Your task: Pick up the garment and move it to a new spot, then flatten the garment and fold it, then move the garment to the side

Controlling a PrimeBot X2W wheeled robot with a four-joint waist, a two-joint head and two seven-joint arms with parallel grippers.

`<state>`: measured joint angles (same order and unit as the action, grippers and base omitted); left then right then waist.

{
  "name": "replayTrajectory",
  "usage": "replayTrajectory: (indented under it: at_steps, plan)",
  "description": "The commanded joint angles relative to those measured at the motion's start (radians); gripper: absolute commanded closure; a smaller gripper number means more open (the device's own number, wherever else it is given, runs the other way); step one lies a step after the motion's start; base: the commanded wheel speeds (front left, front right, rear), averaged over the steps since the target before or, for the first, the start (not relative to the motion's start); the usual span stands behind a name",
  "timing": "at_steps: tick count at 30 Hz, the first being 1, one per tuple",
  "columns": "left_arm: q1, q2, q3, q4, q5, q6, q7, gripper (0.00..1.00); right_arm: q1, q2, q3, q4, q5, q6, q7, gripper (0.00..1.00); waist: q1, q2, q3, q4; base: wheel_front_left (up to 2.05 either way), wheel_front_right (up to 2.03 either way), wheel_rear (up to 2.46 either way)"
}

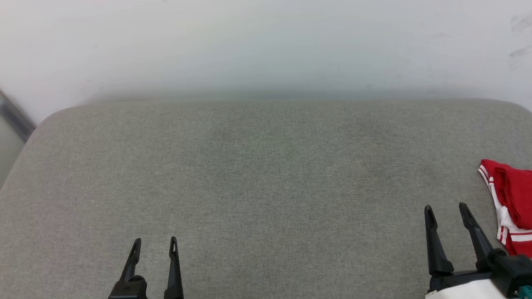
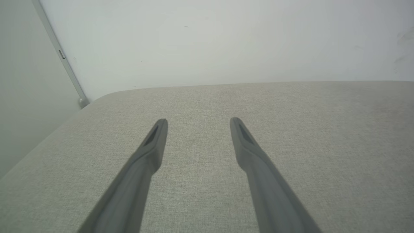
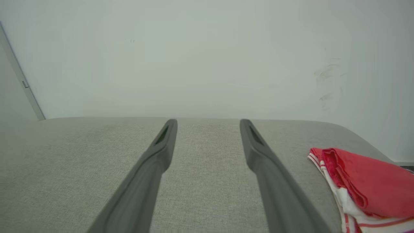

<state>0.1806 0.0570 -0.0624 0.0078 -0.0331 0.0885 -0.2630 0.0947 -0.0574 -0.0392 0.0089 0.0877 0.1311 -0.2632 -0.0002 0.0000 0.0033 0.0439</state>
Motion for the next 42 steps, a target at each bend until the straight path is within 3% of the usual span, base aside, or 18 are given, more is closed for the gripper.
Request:
replayTrajectory:
  at_steps: [1,23,24,28,42]
  plan:
    - [0.01,-0.001,0.001,0.002,-0.004,-0.003,-0.002,0.0,0.024,0.007,-0.012,-0.01,0.01,-0.001,-0.001,0.0,0.0002,0.0,-0.004,-0.001,0.0,0.0,0.0]
    - [0.035,-0.005,0.015,0.006,-0.01,-0.022,-0.002,0.0,0.127,0.009,-0.002,-0.016,0.105,-0.001,-0.002,0.0,0.0002,0.0,-0.038,-0.003,0.0,0.0,0.0]
    - [0.023,-0.004,0.013,0.006,-0.008,-0.019,0.0,1.0,0.119,0.005,-0.002,-0.015,0.106,0.0,0.0,1.0,0.0002,0.0,-0.038,-0.003,0.0,0.0,0.0]
    - [0.024,-0.005,0.007,0.04,-0.017,-0.02,0.005,1.0,0.12,0.005,0.0,0.017,0.115,0.0,0.002,1.0,0.0002,0.0,-0.038,-0.003,0.0,0.0,0.0]
    - [-0.034,0.011,0.02,0.074,-0.326,-0.056,0.059,1.0,0.059,-0.01,0.005,0.056,0.396,0.0,0.056,1.0,0.0002,0.0,-0.034,-0.007,0.0,0.0,0.0]
